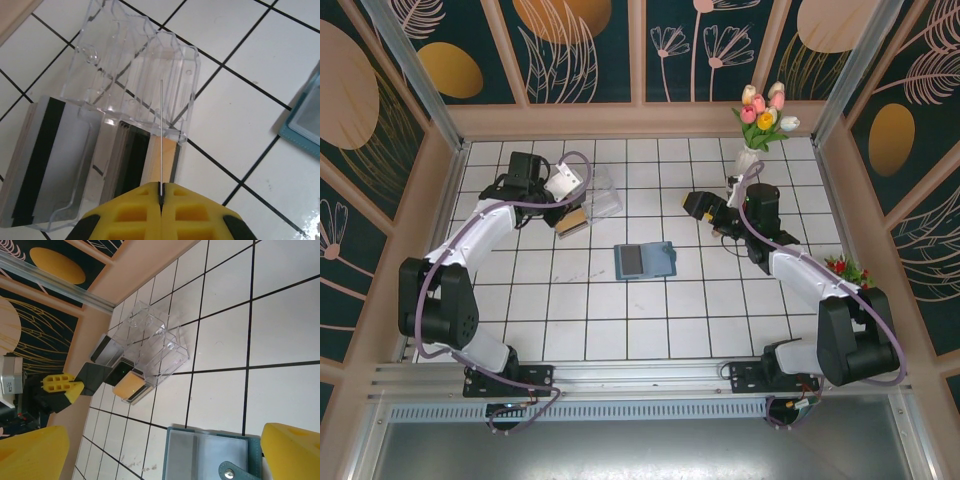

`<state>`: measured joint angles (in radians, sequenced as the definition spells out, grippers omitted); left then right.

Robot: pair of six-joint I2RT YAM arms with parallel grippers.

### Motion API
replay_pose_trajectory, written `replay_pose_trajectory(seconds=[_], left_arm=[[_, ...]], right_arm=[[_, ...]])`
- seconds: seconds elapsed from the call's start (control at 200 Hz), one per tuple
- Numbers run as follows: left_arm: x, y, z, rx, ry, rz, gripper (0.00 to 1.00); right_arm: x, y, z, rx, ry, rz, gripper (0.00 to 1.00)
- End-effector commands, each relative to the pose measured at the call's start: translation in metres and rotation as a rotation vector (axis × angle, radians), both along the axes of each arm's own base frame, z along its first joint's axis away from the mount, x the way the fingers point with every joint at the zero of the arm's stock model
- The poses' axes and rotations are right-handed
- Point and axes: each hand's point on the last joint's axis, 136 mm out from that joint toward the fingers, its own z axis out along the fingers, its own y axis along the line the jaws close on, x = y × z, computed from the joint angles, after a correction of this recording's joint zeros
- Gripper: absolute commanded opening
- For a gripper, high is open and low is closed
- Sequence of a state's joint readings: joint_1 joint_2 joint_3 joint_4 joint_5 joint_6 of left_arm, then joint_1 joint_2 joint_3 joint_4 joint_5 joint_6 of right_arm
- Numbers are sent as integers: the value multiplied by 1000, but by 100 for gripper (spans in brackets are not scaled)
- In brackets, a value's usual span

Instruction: Take the credit cards out of the card holder

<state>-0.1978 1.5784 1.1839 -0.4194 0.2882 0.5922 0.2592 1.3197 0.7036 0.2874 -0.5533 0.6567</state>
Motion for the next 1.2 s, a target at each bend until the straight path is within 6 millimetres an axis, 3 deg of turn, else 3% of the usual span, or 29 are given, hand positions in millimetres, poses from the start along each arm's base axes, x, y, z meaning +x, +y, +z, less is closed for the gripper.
replay_pose_trajectory(seconds=[0.0, 0.31, 0.49, 0.806, 0.846, 1.191], left_arm=[[13, 1, 2, 25, -40, -22, 0], [14, 6, -21, 59, -13, -42, 0], [17, 20, -33, 117, 2, -24, 0], [21, 23, -41, 153, 14, -38, 0], [23, 23, -51, 158, 37, -38, 0], [29, 28, -65, 202, 67, -45, 0]], right_arm=[[-6, 2, 10, 31, -27, 28, 99], [-3, 5, 14, 44, -27, 37, 99], [-5, 6, 14, 49, -22, 51, 99], [-7, 7, 41, 54, -106, 63, 99], [-7, 7, 40, 56, -101, 65, 99], [-13, 8, 37, 71, -78, 72, 99]])
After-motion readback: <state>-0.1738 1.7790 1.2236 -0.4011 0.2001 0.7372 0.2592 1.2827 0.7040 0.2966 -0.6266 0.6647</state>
